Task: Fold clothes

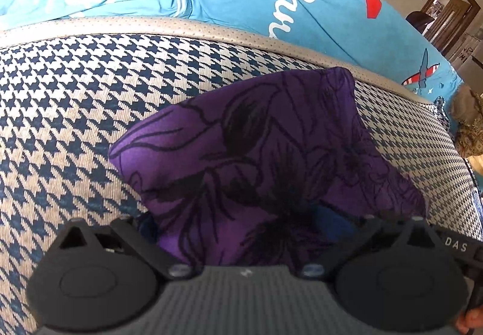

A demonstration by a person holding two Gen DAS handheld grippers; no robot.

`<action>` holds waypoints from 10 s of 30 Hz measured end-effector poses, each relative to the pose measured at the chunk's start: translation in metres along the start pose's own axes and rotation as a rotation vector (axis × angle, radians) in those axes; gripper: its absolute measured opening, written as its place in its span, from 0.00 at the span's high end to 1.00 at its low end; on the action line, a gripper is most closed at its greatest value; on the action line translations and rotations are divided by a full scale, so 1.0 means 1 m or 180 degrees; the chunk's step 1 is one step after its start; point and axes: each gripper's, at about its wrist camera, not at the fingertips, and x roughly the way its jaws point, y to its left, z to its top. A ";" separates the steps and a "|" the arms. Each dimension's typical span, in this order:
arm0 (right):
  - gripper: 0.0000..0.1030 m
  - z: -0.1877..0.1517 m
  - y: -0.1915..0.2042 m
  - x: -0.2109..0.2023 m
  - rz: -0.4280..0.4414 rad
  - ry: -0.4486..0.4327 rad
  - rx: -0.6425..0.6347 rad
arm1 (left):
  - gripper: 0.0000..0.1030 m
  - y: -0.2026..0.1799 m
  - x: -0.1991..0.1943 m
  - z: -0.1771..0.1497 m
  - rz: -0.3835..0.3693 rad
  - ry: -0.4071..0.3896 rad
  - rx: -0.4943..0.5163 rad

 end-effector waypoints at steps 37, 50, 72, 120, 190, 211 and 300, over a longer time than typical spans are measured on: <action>0.79 -0.004 0.063 -0.041 -0.0120 -0.0556 -0.0969 | 0.56 -0.023 -0.039 -0.010 0.0776 -0.0437 0.0210; 0.49 0.010 -0.013 -0.027 0.0170 0.0118 0.0007 | 0.16 0.030 -0.018 -0.004 0.0159 -0.0118 -0.0448; 0.72 0.005 -0.001 0.018 0.0503 0.0071 0.0121 | 0.42 0.006 0.005 -0.008 0.0008 -0.0229 -0.0223; 0.80 -0.030 0.172 -0.048 0.0901 -0.0938 -0.1438 | 0.62 0.032 -0.151 -0.032 0.1429 -0.1232 -0.0224; 0.80 -0.058 0.219 -0.015 0.1037 -0.0885 -0.1436 | 0.61 0.083 -0.154 -0.032 0.1719 -0.1205 -0.0300; 0.80 -0.051 0.212 0.005 0.0834 -0.0848 -0.1297 | 0.61 0.079 -0.124 -0.015 0.1785 -0.1094 -0.0198; 0.71 -0.003 0.147 0.035 0.0204 0.0085 -0.0873 | 0.07 0.147 -0.104 0.002 0.2017 -0.0732 -0.0716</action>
